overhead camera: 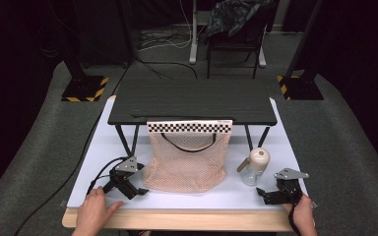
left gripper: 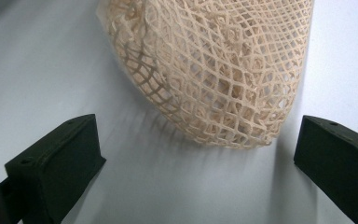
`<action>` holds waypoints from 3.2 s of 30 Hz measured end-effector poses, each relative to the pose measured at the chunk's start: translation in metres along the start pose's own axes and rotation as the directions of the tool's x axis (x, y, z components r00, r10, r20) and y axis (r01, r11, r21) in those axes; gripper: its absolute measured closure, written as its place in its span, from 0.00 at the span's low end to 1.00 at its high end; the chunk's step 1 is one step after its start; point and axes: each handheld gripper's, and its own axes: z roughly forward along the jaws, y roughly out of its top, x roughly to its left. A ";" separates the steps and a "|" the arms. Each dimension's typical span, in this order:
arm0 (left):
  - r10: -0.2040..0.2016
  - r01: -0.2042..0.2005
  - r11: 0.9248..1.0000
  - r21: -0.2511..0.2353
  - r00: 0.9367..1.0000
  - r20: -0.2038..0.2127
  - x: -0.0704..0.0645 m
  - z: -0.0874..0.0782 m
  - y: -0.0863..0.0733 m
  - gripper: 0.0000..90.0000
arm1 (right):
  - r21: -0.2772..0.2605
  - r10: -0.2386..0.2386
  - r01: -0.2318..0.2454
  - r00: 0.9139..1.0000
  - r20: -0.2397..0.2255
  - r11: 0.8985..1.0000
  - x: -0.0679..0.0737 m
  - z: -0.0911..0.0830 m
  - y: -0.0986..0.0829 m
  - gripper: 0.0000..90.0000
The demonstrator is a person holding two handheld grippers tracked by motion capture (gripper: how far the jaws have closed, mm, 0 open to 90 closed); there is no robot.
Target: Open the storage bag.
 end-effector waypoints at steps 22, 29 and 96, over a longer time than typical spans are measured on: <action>-0.014 0.014 1.000 -0.001 1.000 -0.003 0.000 0.000 0.000 0.00 | -0.004 -0.010 0.010 1.000 -0.014 1.000 -0.002 0.001 0.001 0.00; -0.026 0.026 1.000 0.005 0.999 -0.025 -0.003 0.001 0.002 0.00 | -0.001 -0.012 0.012 1.000 -0.018 1.000 -0.002 0.002 0.001 0.00; 0.324 -0.325 0.941 -0.093 0.946 -0.030 -0.053 -0.030 0.104 0.00 | -0.009 -0.008 0.008 1.000 -0.016 1.000 -0.002 0.002 0.001 0.00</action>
